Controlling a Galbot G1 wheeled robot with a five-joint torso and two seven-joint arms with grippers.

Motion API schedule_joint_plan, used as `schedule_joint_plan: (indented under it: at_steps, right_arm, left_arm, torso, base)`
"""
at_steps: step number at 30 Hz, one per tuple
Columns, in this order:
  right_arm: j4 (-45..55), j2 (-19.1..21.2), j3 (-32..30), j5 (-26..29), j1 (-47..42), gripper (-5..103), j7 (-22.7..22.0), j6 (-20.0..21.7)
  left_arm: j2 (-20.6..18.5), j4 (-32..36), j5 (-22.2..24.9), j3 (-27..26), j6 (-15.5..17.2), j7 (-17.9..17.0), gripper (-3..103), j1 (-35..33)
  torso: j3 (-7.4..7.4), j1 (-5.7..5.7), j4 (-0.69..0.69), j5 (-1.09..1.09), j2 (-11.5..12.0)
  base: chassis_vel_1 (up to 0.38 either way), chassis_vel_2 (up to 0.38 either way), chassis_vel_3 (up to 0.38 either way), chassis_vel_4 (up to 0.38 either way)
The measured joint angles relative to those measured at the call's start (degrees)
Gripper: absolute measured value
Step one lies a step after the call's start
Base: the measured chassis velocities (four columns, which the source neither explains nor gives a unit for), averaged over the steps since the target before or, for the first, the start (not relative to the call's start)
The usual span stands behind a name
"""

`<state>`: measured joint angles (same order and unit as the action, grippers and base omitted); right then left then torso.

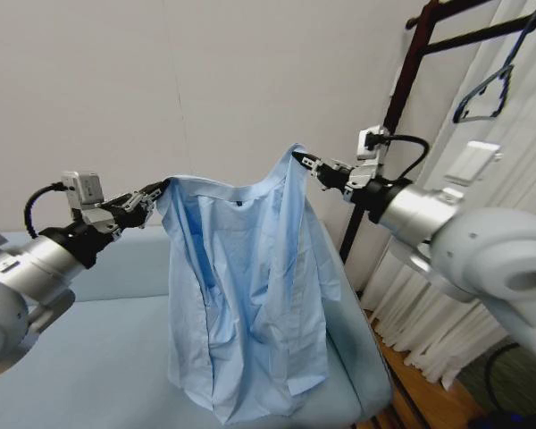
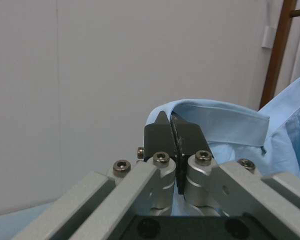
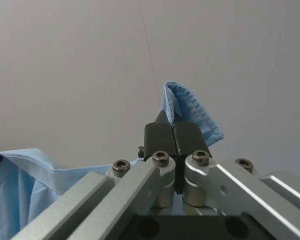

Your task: Pick up the clothes from the sofa and hang them on the clothes hanger.

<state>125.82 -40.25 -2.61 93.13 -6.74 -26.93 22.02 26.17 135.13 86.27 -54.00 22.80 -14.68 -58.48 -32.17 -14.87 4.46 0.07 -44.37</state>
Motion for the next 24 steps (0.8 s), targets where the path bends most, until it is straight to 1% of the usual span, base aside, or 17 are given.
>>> schedule_joint_plan:
  at_steps: [1,2,3,5,7,8,10,12,13,14,15,16,18,19,21,23,24]
  right_arm:
    - [-2.27,-1.86,1.57,-1.70,1.29,0,0.45,0.00]
    - [-2.27,-1.86,1.57,-1.70,1.29,0,0.45,0.00]
    - [-4.40,-3.60,3.02,-3.27,2.71,0,1.10,-0.03]
    - [-6.75,-5.51,4.28,-4.56,4.23,0,2.25,0.11]
    - [-8.28,-6.26,5.04,-5.16,5.18,0,3.66,0.41]
    - [-8.28,-6.26,5.04,-5.16,5.18,0,3.66,0.41]
    - [-9.61,-6.46,5.61,-5.99,5.44,0,5.54,0.59]
    - [-11.38,-6.90,6.27,-7.43,5.49,0,8.14,0.70]
    - [-12.31,-7.32,6.60,-8.55,5.37,0,9.67,0.69]
    - [-12.31,-7.32,6.60,-8.55,5.37,0,9.67,0.69]
    - [-13.15,-7.72,6.91,-9.62,5.17,0,10.88,0.65]
    - [-14.35,-8.49,7.46,-11.35,4.67,0,12.75,0.30]
    - [-15.96,-9.65,8.14,-13.53,3.94,0,14.96,-0.48]
    - [-17.10,-10.48,8.51,-15.17,3.76,0,16.29,-0.93]
    - [-17.85,-10.98,8.71,-16.15,3.75,0,16.95,-1.17]
    - [-20.40,-13.03,9.38,-18.79,4.27,0,18.62,-1.68]
    - [-22.02,-14.30,9.69,-19.54,5.23,0,18.98,-1.83]
  left_arm:
    - [-0.76,-2.51,-0.91,0.48,-0.41,1.29,0,0.55]
    - [-0.76,-2.51,-0.91,0.48,-0.41,1.29,0,0.55]
    - [-1.69,-5.31,-1.55,1.12,-0.98,2.68,0,1.56]
    - [-3.05,-9.27,-2.12,2.52,-1.62,4.56,0,3.90]
    - [-4.04,-12.62,-2.49,4.91,-2.24,6.30,0,6.77]
    - [-4.04,-12.62,-2.49,4.91,-2.24,6.30,0,6.77]
    - [-4.56,-15.67,-3.52,8.39,-3.14,7.50,0,10.19]
    - [-4.53,-18.74,-5.00,13.60,-4.07,8.80,0,15.12]
    - [-4.13,-19.88,-5.92,16.67,-4.47,9.25,0,17.81]
    - [-4.13,-19.88,-5.92,16.67,-4.47,9.25,0,17.81]
    - [-3.58,-20.66,-6.90,19.99,-4.82,9.47,0,20.19]
    - [-2.43,-21.62,-8.52,24.43,-4.92,9.61,0,23.12]
    - [-0.66,-22.61,-11.13,28.75,-5.32,9.62,0,26.16]
    - [0.45,-23.19,-12.56,31.02,-5.73,9.57,0,27.79]
    - [0.98,-23.45,-13.05,32.03,-5.92,9.58,0,28.54]
    - [3.26,-24.95,-14.44,36.11,-6.21,9.15,0,32.80]
    - [4.66,-26.07,-14.89,38.82,-6.25,8.71,0,36.15]
  torso:
    - [0.00,0.00,0.00,0.00,0.00]
    - [0.00,0.00,0.00,0.00,0.00]
    - [-0.01,0.00,-0.02,-0.01,0.00]
    - [0.00,0.00,-0.03,-0.02,0.00]
    - [0.00,0.00,-0.01,-0.02,0.00]
    - [0.00,0.00,-0.01,-0.02,0.00]
    - [0.01,0.00,0.00,-0.01,0.00]
    - [0.01,0.00,0.02,0.01,0.00]
    - [0.01,0.00,0.02,0.01,0.00]
    - [0.01,0.00,0.02,0.01,0.00]
    - [0.02,0.00,0.01,0.03,-0.01]
    - [0.01,0.00,0.02,0.01,0.00]
    - [0.00,-0.01,0.03,-0.02,0.00]
    - [0.00,-0.01,0.02,0.02,0.00]
    - [0.00,0.00,0.01,0.04,0.00]
    - [-0.01,0.00,0.01,-0.02,0.00]
    - [0.00,-0.01,-0.01,0.01,0.00]
  base:
    - [0.000,0.000,0.000,0.000]
    - [0.000,0.000,0.000,0.000]
    - [0.000,0.000,0.000,0.000]
    - [0.000,0.000,0.000,0.000]
    - [0.000,0.000,0.000,0.000]
    - [0.000,0.000,0.000,0.000]
    - [0.000,0.000,0.000,0.000]
    - [0.000,0.000,0.000,0.000]
    - [0.000,0.000,0.000,0.000]
    - [0.000,0.000,0.000,0.000]
    - [0.000,0.000,0.000,0.000]
    - [0.000,0.000,0.000,0.000]
    - [0.000,0.000,0.000,0.000]
    - [0.000,0.000,0.000,0.000]
    - [0.000,0.000,0.000,0.000]
    - [0.000,0.000,0.000,0.000]
    - [0.000,0.000,0.000,0.000]
